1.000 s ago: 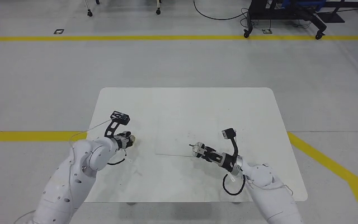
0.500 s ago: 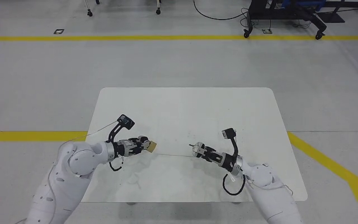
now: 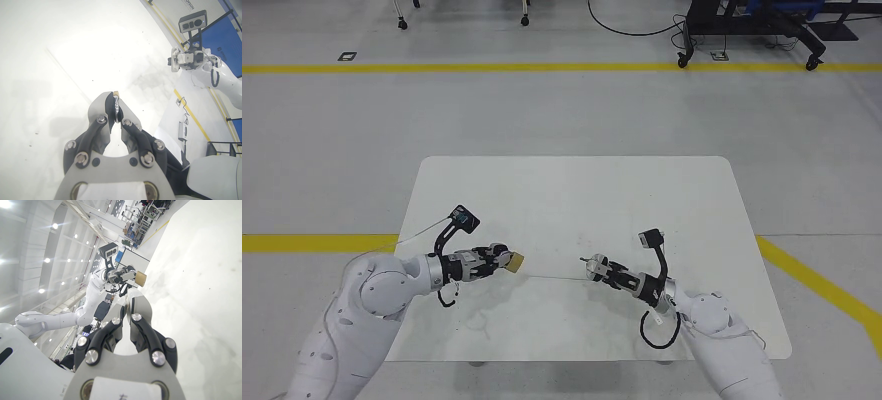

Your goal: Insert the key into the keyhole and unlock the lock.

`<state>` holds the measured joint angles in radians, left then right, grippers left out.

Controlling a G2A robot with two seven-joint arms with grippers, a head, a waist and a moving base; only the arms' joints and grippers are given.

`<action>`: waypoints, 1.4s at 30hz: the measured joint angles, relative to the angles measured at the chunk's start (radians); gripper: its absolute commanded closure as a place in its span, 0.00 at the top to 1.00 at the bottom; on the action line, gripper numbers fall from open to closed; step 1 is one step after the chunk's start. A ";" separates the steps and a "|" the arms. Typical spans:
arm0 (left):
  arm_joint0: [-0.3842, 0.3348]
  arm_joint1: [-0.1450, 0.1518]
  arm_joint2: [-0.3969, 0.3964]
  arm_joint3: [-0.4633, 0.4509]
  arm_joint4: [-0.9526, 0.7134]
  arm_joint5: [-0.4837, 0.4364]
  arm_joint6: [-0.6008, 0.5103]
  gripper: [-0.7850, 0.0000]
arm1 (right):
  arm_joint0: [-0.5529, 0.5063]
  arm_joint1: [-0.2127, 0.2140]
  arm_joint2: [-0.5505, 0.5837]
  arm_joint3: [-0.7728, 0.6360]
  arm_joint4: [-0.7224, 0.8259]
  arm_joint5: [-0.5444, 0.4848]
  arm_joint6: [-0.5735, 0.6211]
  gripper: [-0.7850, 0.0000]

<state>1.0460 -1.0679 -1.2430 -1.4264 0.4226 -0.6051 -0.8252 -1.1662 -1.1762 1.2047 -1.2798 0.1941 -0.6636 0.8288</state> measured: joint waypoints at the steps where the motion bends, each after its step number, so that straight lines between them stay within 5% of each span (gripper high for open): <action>1: 0.000 0.000 0.000 0.000 0.000 0.000 0.000 0.00 | 0.000 0.000 0.000 0.000 0.000 0.000 0.000 0.00; 21: 0.001 0.000 -0.001 0.000 -0.001 0.001 0.001 0.00 | -0.022 0.003 0.003 -0.081 0.009 0.030 -0.027 0.00; 24: 0.009 -0.007 -0.007 0.007 -0.059 0.043 0.078 0.00 | -0.023 0.003 0.000 -0.086 0.004 0.033 -0.029 0.00; 31: -0.084 -0.043 0.083 0.108 -0.326 0.077 0.131 0.00 | -0.016 -0.009 -0.116 -0.244 -0.261 0.148 -0.064 0.00; 42: -0.199 -0.087 0.222 0.213 -0.391 0.045 0.104 0.00 | 0.007 -0.034 -0.238 -0.321 -0.656 0.307 -0.286 0.00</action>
<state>0.8472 -1.1554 -1.0210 -1.2138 0.0316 -0.5598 -0.7210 -1.1597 -1.2101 0.9665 -1.6010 -0.4620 -0.3565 0.5424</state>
